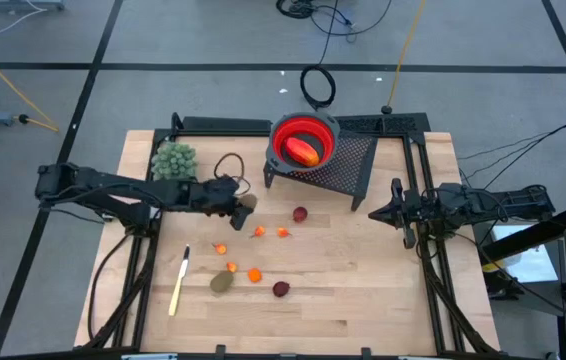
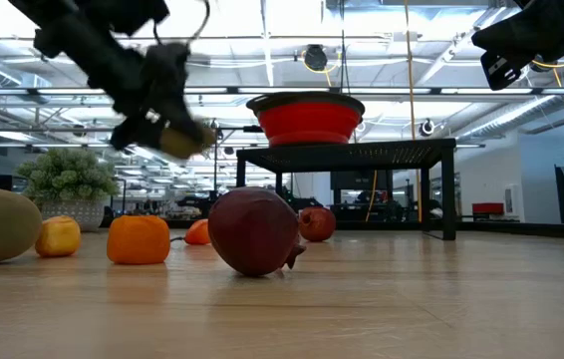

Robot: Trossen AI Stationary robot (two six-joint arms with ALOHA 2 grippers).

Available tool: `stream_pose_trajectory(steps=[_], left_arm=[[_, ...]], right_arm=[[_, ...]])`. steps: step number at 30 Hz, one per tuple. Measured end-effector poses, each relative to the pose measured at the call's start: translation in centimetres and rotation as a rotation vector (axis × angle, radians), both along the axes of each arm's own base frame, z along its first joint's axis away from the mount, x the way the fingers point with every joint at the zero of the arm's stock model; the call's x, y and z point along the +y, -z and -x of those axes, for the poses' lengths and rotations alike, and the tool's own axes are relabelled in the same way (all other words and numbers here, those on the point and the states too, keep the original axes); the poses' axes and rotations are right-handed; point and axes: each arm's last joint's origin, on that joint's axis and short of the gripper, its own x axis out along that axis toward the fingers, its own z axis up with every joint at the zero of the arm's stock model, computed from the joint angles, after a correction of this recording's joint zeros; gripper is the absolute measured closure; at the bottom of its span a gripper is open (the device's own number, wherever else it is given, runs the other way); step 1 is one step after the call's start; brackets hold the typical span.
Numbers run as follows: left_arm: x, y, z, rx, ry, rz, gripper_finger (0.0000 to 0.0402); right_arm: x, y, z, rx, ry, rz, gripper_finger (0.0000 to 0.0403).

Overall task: Pick & Place Fruit
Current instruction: Put the top kiwi into the red strainer bowl on the shelf

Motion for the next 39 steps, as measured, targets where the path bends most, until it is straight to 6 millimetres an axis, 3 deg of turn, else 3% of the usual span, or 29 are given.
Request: stream_pose_trajectory(steps=[7, 14, 30, 39], left_arm=[[-1.1, -5.2, 0.4, -0.386, 0.145, -0.212, 0.0188], [-2.2, -8.7, 0.9, -0.679, 0.234, -0.424, 0.0199], [-3.7, -12.7, 2.1, -1.151, 0.459, -0.627, 0.0195], [-4.0, -13.3, 2.6, -1.264, 0.576, -0.691, 0.0189]], right_arm=[[0.0, 0.0, 0.0, -0.001, -0.001, 0.008, 0.0403], [0.0, 0.0, 0.0, -0.007, -0.007, 0.07, 0.0403], [0.0, 0.0, 0.0, -0.009, -0.009, 0.089, 0.0403], [0.0, 0.0, 0.0, -0.011, -0.012, 0.107, 0.0403]])
